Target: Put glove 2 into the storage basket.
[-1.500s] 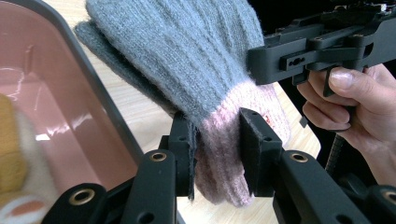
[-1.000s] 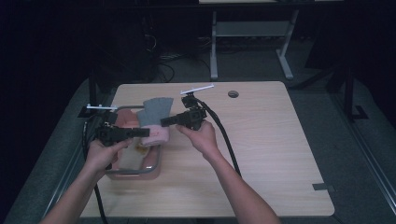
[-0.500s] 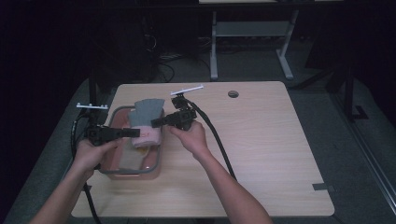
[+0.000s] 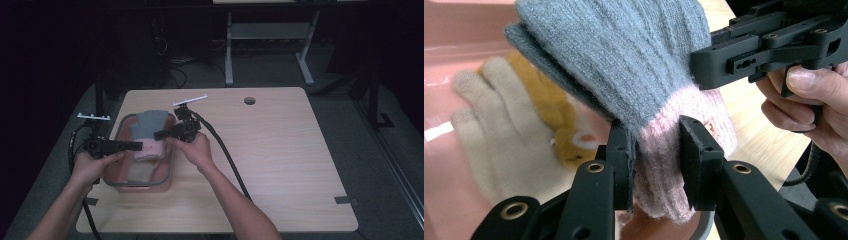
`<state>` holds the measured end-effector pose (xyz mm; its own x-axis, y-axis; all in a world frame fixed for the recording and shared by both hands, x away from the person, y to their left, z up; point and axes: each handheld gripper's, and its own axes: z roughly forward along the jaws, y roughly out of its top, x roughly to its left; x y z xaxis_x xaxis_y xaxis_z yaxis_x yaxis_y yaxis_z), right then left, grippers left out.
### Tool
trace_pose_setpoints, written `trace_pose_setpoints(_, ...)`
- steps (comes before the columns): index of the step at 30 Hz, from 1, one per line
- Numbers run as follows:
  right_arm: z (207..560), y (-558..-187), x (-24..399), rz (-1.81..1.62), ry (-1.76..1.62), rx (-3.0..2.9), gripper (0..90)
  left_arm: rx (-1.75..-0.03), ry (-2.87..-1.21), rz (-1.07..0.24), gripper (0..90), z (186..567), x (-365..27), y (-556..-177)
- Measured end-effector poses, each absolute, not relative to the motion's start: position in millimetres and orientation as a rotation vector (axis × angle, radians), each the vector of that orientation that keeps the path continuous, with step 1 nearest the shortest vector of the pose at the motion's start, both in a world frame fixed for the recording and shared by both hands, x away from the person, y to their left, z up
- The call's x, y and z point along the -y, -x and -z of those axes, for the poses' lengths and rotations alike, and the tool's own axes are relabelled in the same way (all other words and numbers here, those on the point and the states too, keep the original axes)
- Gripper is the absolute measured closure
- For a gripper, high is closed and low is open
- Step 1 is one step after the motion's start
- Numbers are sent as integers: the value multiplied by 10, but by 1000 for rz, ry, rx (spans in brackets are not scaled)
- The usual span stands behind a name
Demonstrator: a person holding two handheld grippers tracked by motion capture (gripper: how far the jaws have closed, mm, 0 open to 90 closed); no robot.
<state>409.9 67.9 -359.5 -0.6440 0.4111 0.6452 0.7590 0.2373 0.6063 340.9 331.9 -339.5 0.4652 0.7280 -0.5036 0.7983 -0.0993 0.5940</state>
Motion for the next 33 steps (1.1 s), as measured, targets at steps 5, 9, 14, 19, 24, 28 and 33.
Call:
trace_pose_setpoints(5, 3656, -4100, -723, 1350, 1078, 2161, 748, -1301, -1858, 104, 696, 3465, -3346, -3393)
trace_pose_setpoints(9, 3728, -4095, -756, 1327, 1073, 2182, 747, -1314, -1864, 112, 696, 3545, -3360, -3374)
trace_pose_setpoints(14, 3792, -4087, -796, 1295, 1075, 2188, 747, -1329, -1873, 119, 696, 3617, -3393, -3372)
trace_pose_setpoints(19, 3837, -4099, -836, 1273, 1076, 2192, 746, -1343, -1873, 120, 697, 3657, -3416, -3365)
trace_pose_setpoints(24, 3873, -4096, -895, 1245, 1064, 2222, 736, -1358, -1871, 131, 697, 3733, -3468, -3350)
trace_pose_setpoints(28, 3897, -4097, -923, 1224, 1068, 2241, 728, -1372, -1871, 132, 696, 3797, -3488, -3348)
trace_pose_setpoints(33, 3839, -4135, -830, 1255, 1096, 2232, 753, -1431, -1908, 103, 697, 3885, -3541, -3355)
